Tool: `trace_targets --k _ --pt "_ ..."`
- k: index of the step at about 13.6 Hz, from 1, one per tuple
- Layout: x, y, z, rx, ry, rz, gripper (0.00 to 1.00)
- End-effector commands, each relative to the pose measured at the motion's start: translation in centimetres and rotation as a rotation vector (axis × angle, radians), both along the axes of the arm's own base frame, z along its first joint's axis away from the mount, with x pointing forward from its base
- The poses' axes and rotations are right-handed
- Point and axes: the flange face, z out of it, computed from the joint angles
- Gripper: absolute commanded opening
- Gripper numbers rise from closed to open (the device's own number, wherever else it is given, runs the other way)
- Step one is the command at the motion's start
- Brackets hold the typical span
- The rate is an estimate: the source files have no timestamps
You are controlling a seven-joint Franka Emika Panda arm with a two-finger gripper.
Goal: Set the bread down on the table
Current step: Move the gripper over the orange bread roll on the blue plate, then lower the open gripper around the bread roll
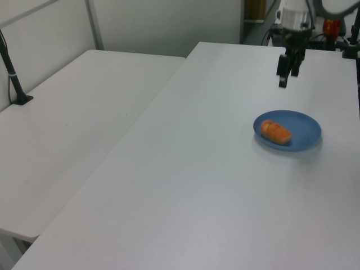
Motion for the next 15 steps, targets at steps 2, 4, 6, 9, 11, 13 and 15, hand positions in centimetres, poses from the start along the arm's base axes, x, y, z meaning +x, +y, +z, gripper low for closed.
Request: trace_targets --k 2,4,6,9,11,13,15 --pt "0.7 0.7 -5.7 0.013 0.002 -0.084 1.00" --pt "1.4 0.8 -7.6 0.016 0.007 -0.087 1.00" --pt "2.1 0.9 -9.2 0.019 0.010 -0.087 1.00" --pt "2.7 1.0 -11.6 0.020 0.029 -0.088 1.00" --pt "3.0 0.9 -13.0 0.023 0.020 -0.090 1.00" --pt "3.0 0.9 -14.5 0.022 0.039 -0.091 1.00" --pt "2.9 0.7 -15.6 0.023 0.034 -0.097 1.00"
